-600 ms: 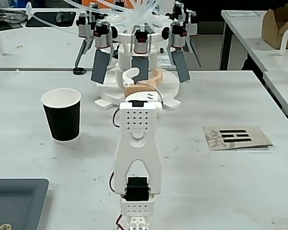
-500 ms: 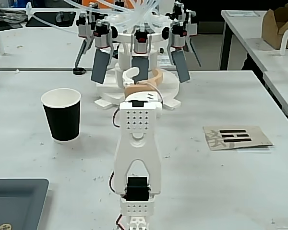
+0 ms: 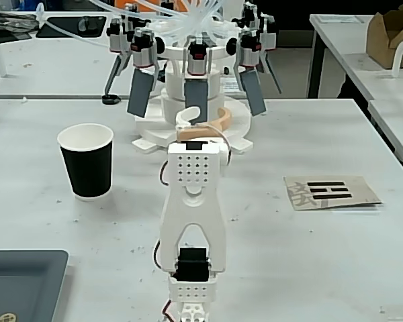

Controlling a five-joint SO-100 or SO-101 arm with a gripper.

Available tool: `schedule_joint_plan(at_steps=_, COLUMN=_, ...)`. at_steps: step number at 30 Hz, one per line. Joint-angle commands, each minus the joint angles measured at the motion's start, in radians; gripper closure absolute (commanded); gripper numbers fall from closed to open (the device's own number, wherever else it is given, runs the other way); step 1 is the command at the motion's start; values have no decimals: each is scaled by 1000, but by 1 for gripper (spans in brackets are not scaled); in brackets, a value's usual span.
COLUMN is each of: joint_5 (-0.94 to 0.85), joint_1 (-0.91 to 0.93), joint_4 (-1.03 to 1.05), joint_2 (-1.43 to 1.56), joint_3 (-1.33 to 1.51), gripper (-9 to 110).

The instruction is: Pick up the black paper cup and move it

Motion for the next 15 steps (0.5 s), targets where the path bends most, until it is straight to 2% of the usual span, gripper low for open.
schedule_joint_plan(at_steps=1, joint_5=9, joint_1=5, joint_4=-41, joint_2=83, joint_3=15, gripper=93)
schedule_joint_plan(at_steps=15, joint_5=21, joint_1=6, joint_4=-132, joint_2=219, joint_3=216, gripper=93)
